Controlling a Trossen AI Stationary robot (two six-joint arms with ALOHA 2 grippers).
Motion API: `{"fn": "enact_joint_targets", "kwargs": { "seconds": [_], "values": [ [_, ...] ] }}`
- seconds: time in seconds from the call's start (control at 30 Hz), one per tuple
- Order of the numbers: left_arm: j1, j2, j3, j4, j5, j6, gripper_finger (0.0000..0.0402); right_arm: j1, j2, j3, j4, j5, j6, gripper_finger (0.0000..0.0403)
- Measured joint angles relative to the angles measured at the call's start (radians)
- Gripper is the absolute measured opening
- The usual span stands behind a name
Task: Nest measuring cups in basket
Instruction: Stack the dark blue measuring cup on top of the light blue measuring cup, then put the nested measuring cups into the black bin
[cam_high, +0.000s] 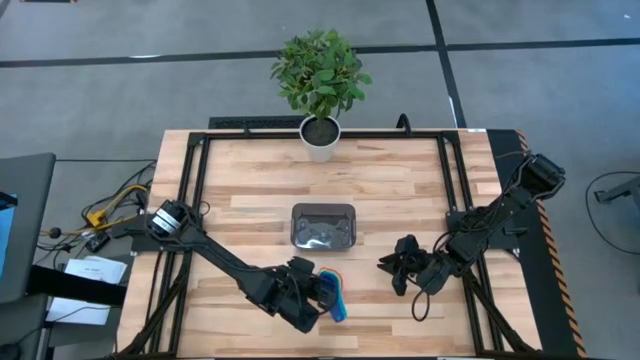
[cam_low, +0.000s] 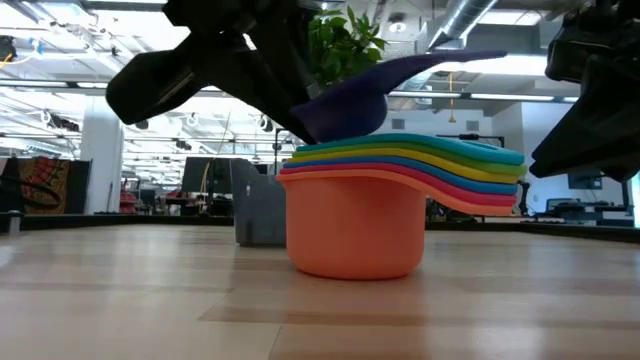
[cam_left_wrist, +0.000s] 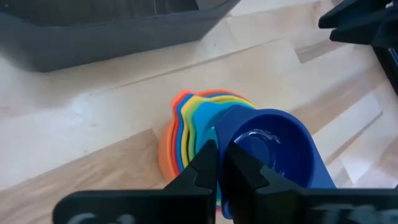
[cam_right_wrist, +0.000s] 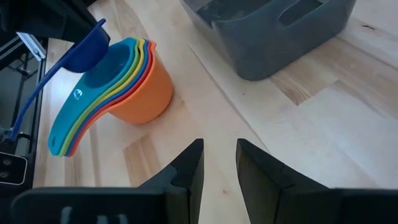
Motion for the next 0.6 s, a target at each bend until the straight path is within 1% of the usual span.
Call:
{"fn": "enact_joint_targets", "kwargs": {
  "seconds": [0.37, 0.5, 0.6],
  "values": [
    [0.004, 0.000, 0.000, -0.004, 0.010, 0.001, 0.0052, 0.000, 0.000, 0.000, 0.004, 0.000, -0.008, 0.0118],
    [0.005, 0.000, -0.001, -0.003, 0.005, -0.002, 0.0066, 0.000, 0.000, 0.000, 0.004, -0.001, -0.009, 0.0118],
    [0.005, 0.000, -0.001, -0.003, 0.025, 0.024, 0.0073, 0.000, 0.000, 0.000, 0.004, -0.001, -0.006, 0.0118]
  ]
}}
